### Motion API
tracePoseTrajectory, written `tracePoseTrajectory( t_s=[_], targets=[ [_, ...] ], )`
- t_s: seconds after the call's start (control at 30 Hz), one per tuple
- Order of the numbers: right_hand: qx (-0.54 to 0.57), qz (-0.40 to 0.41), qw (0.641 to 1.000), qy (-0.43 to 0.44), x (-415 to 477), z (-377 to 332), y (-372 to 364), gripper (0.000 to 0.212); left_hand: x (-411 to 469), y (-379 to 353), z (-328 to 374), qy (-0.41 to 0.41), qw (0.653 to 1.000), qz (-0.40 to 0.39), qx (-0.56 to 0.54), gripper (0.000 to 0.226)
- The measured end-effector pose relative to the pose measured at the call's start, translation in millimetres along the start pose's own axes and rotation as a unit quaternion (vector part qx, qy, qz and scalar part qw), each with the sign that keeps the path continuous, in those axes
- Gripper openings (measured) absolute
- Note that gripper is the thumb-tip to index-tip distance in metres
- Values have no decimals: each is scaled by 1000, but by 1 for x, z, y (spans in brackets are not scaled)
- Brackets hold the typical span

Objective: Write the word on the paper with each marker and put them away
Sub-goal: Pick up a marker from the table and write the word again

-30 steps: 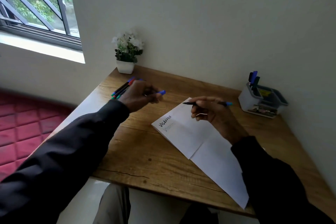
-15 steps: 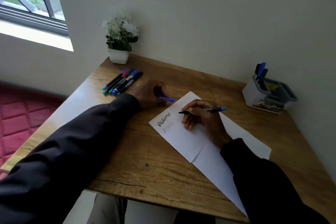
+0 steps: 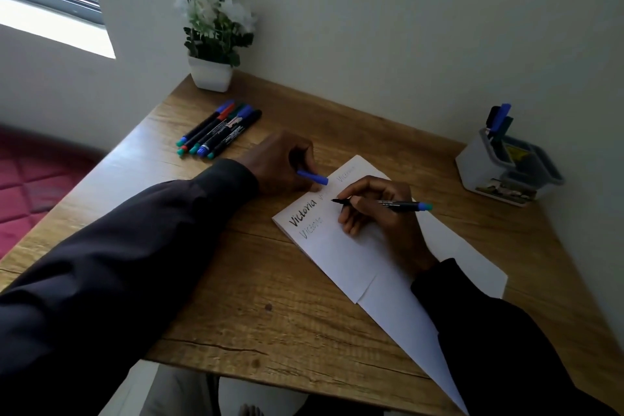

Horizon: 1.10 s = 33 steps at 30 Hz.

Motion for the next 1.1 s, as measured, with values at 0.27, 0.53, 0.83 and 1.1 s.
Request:
tracePoseTrajectory(
  t_s=[0.27,0.53,0.83,1.1],
  targets=[
    [-23,-16,1000,-1,1,-4,1,23,0,1,1,-2,1000,-4,-6,19],
    [-9,-5,1000,6,-4,-4,2,18,0,0,1,9,1000,-1,-28,21],
    [-55,-20,998,24,-2,-6,2,15,0,-1,0,17,1000,-14,-16,18],
    [-103,19,994,6,0,-11,0,4,1,-2,1,23,1000,-16,-9,19]
  ],
)
Point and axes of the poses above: each hand's wrist, its own x-axis towards the middle knuckle, its own y-axis out of the back of the hand, z = x × y, the point moved 3 cm from there along x, towards the middle knuckle, and after that the axes turned 2 degrees about -x, right-handed, at the moved point
